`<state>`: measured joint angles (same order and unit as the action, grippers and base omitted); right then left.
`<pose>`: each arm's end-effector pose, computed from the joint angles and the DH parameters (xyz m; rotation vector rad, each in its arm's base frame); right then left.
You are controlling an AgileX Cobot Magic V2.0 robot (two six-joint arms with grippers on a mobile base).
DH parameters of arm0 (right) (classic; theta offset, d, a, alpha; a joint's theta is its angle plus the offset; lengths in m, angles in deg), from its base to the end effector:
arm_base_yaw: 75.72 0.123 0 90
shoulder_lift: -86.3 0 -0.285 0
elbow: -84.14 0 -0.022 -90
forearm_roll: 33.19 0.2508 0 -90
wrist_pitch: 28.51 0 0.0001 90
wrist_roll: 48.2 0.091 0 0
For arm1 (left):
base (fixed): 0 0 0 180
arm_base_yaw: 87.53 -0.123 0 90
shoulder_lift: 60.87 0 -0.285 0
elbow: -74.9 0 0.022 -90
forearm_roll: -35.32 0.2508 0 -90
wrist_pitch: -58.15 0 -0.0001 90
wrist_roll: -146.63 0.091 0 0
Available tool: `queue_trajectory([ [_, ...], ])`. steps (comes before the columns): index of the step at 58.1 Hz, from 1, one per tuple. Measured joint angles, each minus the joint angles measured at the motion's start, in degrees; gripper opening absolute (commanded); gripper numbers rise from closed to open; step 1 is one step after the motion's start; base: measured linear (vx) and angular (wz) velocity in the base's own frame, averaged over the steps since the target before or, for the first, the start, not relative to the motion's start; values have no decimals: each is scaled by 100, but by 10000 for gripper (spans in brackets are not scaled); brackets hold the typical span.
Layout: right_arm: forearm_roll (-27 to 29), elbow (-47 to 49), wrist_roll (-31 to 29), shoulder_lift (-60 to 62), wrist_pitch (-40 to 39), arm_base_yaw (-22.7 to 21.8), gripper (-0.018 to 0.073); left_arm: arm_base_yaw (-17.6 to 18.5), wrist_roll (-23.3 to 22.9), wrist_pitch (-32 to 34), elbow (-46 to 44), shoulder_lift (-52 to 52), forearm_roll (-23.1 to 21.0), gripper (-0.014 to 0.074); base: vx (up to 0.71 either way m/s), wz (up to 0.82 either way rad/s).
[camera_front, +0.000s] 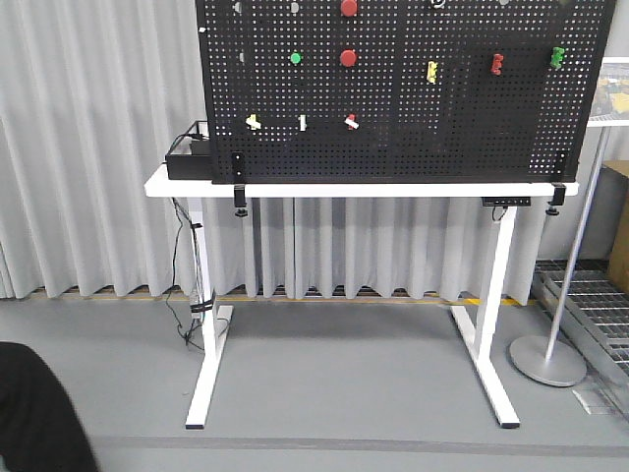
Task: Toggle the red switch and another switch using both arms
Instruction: 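Drive the base forward toward the black pegboard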
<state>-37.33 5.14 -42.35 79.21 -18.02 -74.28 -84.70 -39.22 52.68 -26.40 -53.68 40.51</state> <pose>0.0563 0.0002 0.1867 0.0149 1.6852 0.0311 0.0568 -0.0020 0.1964 0.0231 1.5941 -0.0409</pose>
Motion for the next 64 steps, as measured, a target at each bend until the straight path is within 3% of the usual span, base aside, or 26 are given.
queue_trajectory([
  [64, 0, 0, 0, 0, 6, 0, -6, 0, 0, 0, 0, 0, 0, 2, 16, 1],
])
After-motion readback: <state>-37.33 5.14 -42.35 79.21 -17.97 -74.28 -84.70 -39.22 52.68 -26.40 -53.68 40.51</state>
